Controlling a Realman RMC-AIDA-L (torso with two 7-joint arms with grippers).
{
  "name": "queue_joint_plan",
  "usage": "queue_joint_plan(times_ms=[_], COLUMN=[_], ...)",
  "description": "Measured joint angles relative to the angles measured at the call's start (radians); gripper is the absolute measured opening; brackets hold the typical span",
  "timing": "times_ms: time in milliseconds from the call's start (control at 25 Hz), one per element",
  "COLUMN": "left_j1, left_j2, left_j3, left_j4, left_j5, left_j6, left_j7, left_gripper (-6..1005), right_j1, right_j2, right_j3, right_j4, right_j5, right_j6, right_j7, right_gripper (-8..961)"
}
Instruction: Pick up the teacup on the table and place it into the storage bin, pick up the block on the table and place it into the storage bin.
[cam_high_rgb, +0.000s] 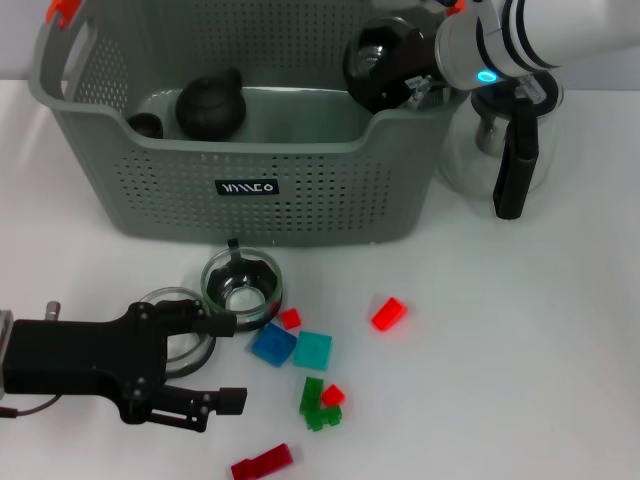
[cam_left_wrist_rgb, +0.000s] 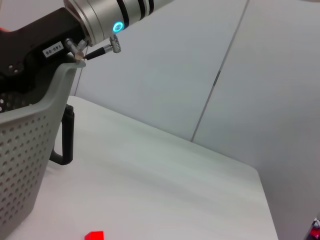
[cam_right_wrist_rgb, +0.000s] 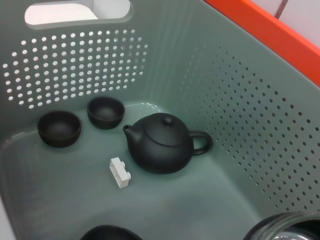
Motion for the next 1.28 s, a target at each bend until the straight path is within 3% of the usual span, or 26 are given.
queue_joint_plan(times_ms=[360, 760, 880, 1080, 1280], left_j1=[0.000, 0.000, 0.001, 0.004, 0.008], left_j2=[0.000, 0.000, 0.002, 0.016, 0.034], left_j3=[0.000, 0.000, -0.012, -0.052, -0.096], left_j4=[0.000, -0.004, -0.006, -0.006, -0.009], left_j5=[0.000, 0.000, 0.000, 0.002, 0.002], left_j6=[0.000, 0.000, 0.002, 0.007, 0.026], left_j7=[0.000, -0.003, -0.006, -0.013, -0.037], left_gripper=[842, 840, 839, 838, 837], right_j1=[-0.001, -0.008, -0.026, -0.066, -0.133], right_j2=[0.000, 0.000, 0.000, 0.004, 0.000], right_j3=[0.000, 0.008, 0.012, 0.031, 0.054], right_j4=[-0.009, -0.053, -0.118, -0.270, -0.426], right_j5=[-0.001, 0.000, 0.005, 0.071, 0.224], right_j6=[-0.004, -0.006, -0.020, -0.116, -0.319], right_j7=[0.002, 0.007, 0.021, 0.033, 0.011], right_gripper=[64, 478, 731, 751, 770])
